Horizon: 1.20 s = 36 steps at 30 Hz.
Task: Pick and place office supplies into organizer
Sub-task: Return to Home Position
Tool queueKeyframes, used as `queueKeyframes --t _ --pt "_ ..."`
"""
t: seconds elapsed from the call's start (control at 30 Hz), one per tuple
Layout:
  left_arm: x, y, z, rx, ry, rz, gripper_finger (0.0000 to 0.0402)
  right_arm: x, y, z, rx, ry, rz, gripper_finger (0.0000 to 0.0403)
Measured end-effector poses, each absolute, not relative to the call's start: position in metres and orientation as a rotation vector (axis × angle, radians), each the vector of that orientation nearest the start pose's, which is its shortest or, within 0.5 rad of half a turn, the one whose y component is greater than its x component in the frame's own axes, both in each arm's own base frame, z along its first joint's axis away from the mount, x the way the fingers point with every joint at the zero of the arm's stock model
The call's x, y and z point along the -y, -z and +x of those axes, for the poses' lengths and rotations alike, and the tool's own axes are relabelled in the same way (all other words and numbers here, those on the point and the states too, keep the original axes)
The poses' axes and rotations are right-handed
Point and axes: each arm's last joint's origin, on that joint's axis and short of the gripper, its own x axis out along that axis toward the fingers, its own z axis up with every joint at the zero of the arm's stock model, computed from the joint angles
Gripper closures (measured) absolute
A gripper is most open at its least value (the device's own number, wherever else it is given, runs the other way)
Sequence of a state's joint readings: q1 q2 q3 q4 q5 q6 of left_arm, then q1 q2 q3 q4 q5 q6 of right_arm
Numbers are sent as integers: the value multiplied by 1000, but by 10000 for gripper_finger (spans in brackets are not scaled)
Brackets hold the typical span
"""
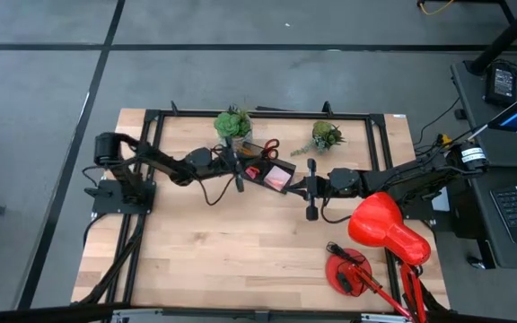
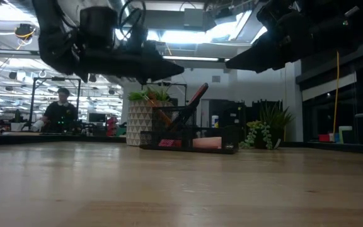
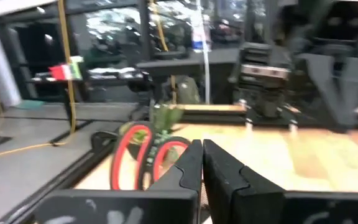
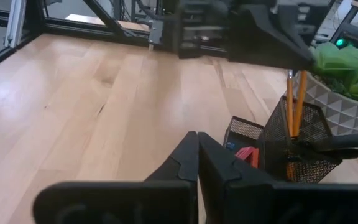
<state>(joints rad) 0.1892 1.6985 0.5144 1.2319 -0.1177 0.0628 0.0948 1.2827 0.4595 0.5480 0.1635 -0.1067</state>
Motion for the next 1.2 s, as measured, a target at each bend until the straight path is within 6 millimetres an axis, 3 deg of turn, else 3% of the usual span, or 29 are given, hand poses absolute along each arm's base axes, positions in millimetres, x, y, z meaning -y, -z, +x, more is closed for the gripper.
queueKeyframes --t 0.23,0.4,0.57,0.67,1.03,1.2 --pt "-50 -202 273 -51 -223 123 400 -20 -201 253 -286 45 -121 400" --pt "-45 -237 244 -73 -224 196 400 -17 -220 264 -373 3 -127 401" --pt "-40 -264 211 -68 -242 275 400 -2 -245 269 -320 -34 -110 401" --pt "-37 -276 191 -55 -260 291 400 10 -259 262 -264 -52 -91 402" --pt "-28 -294 133 -14 -316 334 400 32 -304 206 -156 58 -139 403" --pt "-26 -263 119 -23 -323 333 400 36 -309 181 -95 105 -159 403"
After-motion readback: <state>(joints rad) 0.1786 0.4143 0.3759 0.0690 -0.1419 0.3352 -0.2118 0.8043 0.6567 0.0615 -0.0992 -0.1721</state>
